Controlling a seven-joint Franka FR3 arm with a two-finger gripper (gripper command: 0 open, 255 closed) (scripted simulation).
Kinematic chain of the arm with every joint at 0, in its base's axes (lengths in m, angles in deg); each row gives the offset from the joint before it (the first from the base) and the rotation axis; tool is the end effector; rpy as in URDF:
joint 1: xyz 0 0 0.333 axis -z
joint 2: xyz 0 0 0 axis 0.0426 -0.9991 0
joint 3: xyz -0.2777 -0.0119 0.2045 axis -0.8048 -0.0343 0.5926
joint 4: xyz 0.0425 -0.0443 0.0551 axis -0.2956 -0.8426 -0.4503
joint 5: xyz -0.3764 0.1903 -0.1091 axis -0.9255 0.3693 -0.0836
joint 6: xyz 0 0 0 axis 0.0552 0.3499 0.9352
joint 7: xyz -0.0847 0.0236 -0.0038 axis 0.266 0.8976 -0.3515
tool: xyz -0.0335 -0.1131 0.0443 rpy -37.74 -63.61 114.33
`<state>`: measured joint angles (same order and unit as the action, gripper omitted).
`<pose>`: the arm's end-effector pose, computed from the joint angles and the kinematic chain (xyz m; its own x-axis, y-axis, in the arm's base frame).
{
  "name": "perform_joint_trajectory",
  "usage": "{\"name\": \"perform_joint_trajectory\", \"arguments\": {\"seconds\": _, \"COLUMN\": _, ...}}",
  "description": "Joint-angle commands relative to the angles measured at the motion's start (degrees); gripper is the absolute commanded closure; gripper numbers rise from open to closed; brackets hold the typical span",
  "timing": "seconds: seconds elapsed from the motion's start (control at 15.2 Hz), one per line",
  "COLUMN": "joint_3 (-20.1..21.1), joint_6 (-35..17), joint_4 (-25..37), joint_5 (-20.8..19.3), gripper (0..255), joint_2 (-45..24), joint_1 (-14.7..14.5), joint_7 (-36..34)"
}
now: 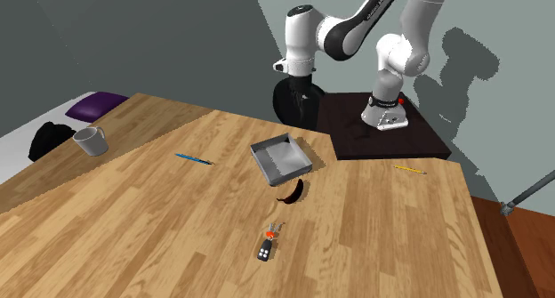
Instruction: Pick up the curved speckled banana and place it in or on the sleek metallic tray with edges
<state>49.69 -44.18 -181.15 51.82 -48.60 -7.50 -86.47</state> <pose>0.4663 0.2316 0.3481 0.9851 0.1642 -0.0510 0.1593 -0.9833 -0.0881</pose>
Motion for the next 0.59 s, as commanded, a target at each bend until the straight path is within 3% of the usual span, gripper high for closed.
{"name": "perform_joint_trajectory", "arguments": {"seconds": 0.0, "joint_3": 1.2, "joint_6": -1.9, "joint_4": 2.0, "joint_5": -1.0, "gripper": 0, "joint_2": -4.0, "joint_1": -0.8, "joint_7": -1.7}}
{"name": "perform_joint_trajectory", "arguments": {"seconds": 0.53, "joint_3": 3.1, "joint_6": -6.8, "joint_4": 13.1, "joint_5": -7.3, "gripper": 0, "joint_2": -21.0, "joint_1": -5.3, "joint_7": -8.5}}
